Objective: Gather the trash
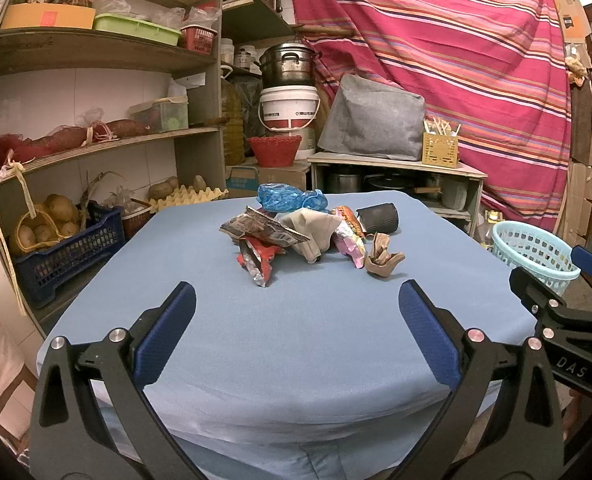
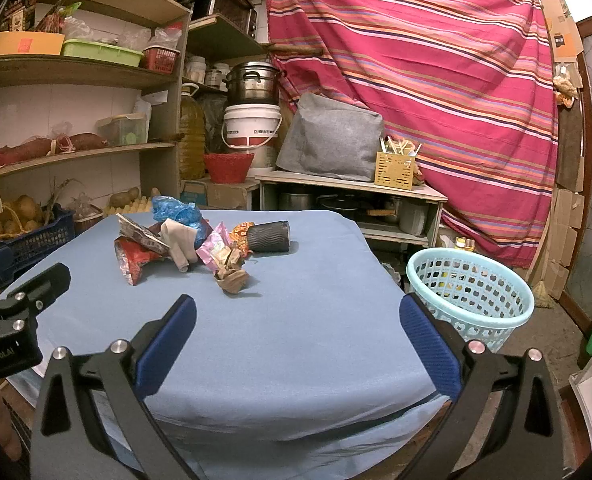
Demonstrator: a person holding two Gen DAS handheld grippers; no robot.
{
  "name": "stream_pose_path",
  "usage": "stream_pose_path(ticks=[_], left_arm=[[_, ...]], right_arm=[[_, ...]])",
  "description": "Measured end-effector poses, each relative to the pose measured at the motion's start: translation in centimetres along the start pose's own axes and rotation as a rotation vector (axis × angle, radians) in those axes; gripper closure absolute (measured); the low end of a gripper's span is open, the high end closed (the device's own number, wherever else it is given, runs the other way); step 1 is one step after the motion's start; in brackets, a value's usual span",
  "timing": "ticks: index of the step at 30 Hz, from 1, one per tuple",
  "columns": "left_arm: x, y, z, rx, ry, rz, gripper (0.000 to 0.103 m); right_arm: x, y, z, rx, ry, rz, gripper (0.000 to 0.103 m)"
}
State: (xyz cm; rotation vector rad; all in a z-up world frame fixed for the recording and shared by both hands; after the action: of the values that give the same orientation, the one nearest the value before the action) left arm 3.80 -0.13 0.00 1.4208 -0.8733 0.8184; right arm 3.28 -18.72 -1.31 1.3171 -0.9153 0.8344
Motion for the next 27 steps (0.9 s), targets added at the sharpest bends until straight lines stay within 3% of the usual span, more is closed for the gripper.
stream_pose_path(ticks=[20, 27], left_arm=[[0.0, -0.8, -0.7, 0.018, -0.004, -0.008, 0.005], [3.5, -2.8, -0.9, 0.036, -0.016, -0.004, 0.005]], right_arm=[[-0.3, -0.6, -0.1, -0.007, -0.003, -0.017, 0.004], [2.1, -2.6, 0.5, 0.021, -0.029, -0.034, 0.004]])
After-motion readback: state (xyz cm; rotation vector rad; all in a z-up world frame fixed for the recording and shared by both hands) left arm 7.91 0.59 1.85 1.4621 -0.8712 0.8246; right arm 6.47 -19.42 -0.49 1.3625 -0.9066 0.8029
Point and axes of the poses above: each gripper's, at about its wrist camera, not at the fingertips, and y roughly against the way its jaws point, z to its right, x to its top, the point moved 4 cm from there along -y, roughly the way its jaws point, and after that the axes turned 7 degrees about -z, right-handed, at the moved point
